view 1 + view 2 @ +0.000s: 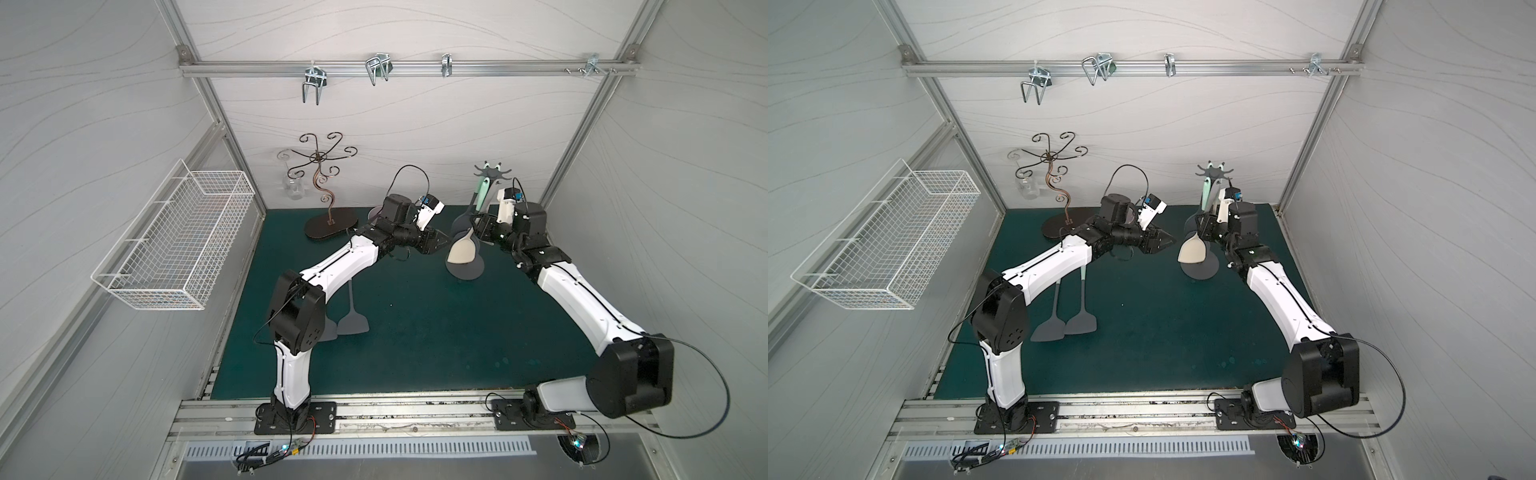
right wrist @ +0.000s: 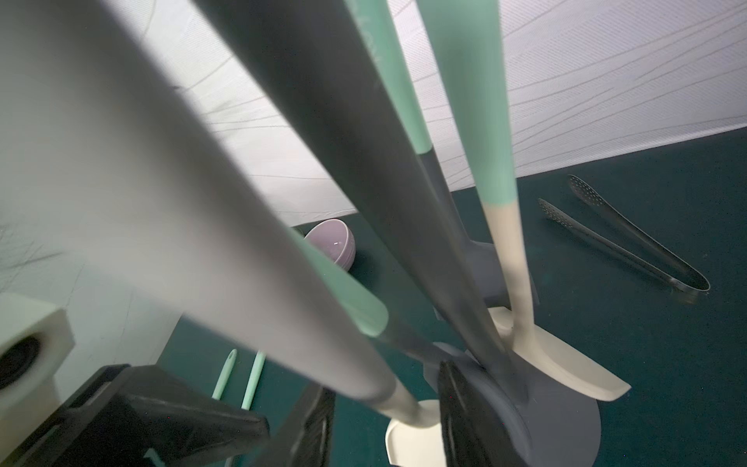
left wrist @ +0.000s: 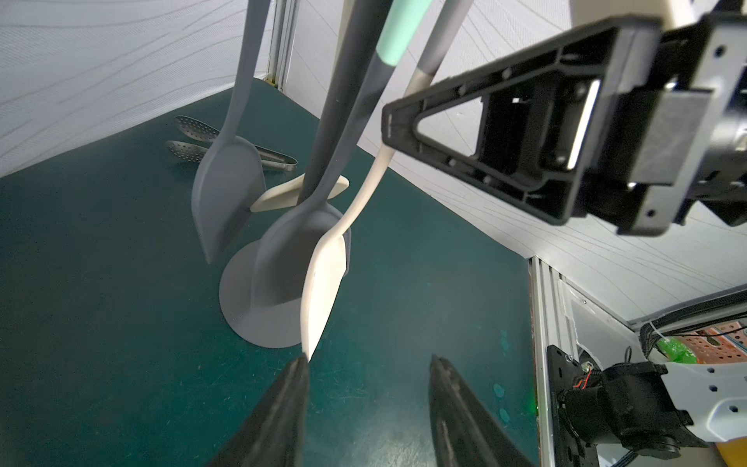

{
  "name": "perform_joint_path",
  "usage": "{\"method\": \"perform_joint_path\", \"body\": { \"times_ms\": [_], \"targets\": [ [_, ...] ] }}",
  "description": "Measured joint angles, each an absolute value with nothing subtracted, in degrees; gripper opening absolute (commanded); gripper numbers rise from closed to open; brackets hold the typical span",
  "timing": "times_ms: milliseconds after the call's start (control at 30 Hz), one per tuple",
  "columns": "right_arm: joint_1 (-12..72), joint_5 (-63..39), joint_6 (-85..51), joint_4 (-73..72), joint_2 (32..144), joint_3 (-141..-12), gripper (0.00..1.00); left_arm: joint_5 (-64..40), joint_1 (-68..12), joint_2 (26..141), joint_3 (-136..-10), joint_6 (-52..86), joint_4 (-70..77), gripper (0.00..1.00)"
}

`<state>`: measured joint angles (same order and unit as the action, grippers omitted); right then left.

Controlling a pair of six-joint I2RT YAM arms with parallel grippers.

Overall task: Take the spatula off the kitchen utensil rack
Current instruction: Adjust the spatula on the rack.

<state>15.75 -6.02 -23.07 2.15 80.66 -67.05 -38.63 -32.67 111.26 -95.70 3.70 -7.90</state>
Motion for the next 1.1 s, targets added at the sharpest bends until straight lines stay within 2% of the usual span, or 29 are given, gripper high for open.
{"method": "perform_joint_path", "body": {
  "times_ms": [167,233,467,800,1100],
  "targets": [
    [16.99,-3.49,-22.39,1.65,82.11,-67.79,0.15,-38.87,-31.99,111.28,-95.70,4.16,-6.83,0.52],
    [17.72,-2.07,-21.23,1.56,82.04,-67.79,0.10,-38.87,-31.68,111.28,-95.70,4.29,-6.50,0.52],
    [19.64,1.26,-17.08,2.28,79.44,-66.70,0.01,-39.11,-31.33,111.31,-95.70,4.62,-6.00,0.52],
    [19.00,2.96,-13.41,8.56,75.05,-65.60,0.01,-39.51,-31.31,111.59,-95.70,4.93,-5.61,0.52],
    [14.46,-2.85,-12.01,13.02,72.10,-65.49,0.07,-39.66,-31.31,111.59,-95.70,5.58,-5.52,0.52]
  ]
}}
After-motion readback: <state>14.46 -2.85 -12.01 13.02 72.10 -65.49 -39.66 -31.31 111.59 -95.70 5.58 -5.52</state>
